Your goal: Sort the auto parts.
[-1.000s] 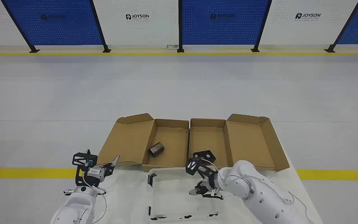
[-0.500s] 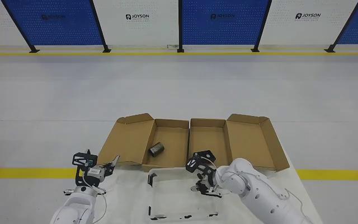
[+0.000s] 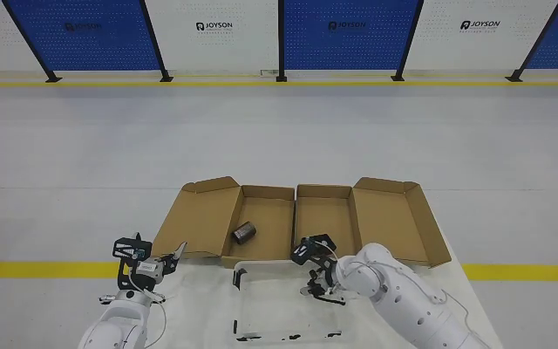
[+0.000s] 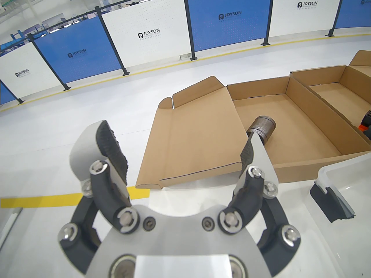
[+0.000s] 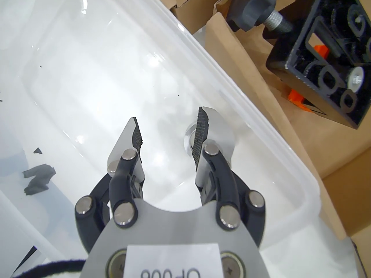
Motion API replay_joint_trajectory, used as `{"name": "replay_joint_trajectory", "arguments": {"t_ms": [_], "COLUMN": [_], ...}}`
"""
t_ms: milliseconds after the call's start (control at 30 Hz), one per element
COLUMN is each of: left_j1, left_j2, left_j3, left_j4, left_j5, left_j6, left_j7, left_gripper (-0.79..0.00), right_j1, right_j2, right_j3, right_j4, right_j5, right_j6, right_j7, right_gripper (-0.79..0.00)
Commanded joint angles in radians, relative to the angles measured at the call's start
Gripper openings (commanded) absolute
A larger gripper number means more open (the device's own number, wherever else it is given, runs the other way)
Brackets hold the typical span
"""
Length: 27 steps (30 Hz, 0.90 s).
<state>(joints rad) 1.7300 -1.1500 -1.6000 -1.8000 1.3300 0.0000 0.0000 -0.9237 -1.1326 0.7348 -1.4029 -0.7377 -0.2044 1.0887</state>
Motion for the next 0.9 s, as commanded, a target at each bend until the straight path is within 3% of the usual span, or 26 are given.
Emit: {"name": "replay_joint_trajectory", "arguments": {"t_ms": [0,233,300,333,433,467,600,867], "left_j1": [0.0,0.0,0.0,0.0,0.0,0.0,0.0,0.0], "left_j2": [0.0,0.0,0.0,0.0,0.0,0.0,0.0,0.0], "left_j3": [0.0,0.0,0.0,0.0,0.0,0.0,0.0,0.0], "left_j4": [0.0,0.0,0.0,0.0,0.0,0.0,0.0,0.0], "left_j5": [0.0,0.0,0.0,0.0,0.0,0.0,0.0,0.0], "left_j6": [0.0,0.0,0.0,0.0,0.0,0.0,0.0,0.0], "left_j7": [0.0,0.0,0.0,0.0,0.0,0.0,0.0,0.0], "left_gripper": [0.0,0.0,0.0,0.0,0.0,0.0,0.0,0.0], "right_j1": [0.009,0.028,0.026,0.036,0.054,0.056,0.033,0.006], "right_j2": [-0.005,-0.021,-0.027,-0.028,-0.026,-0.023,-0.009,0.005], "right_j3": [-0.007,-0.041,-0.07,-0.075,-0.066,-0.058,-0.028,0.0], "right_j4": [0.012,0.014,0.005,0.01,0.028,0.03,0.003,-0.015], "right_j5": [0.004,0.018,0.095,0.163,0.245,0.258,0.206,0.147], "right_j6": [0.001,-0.047,-0.166,-0.247,-0.346,-0.354,-0.301,-0.184], "right_j7": [0.004,0.014,0.076,0.117,0.153,0.152,0.11,0.086], "right_gripper": [-0.342,-0.351,-0.32,-0.268,-0.16,-0.163,-0.123,-0.16]}}
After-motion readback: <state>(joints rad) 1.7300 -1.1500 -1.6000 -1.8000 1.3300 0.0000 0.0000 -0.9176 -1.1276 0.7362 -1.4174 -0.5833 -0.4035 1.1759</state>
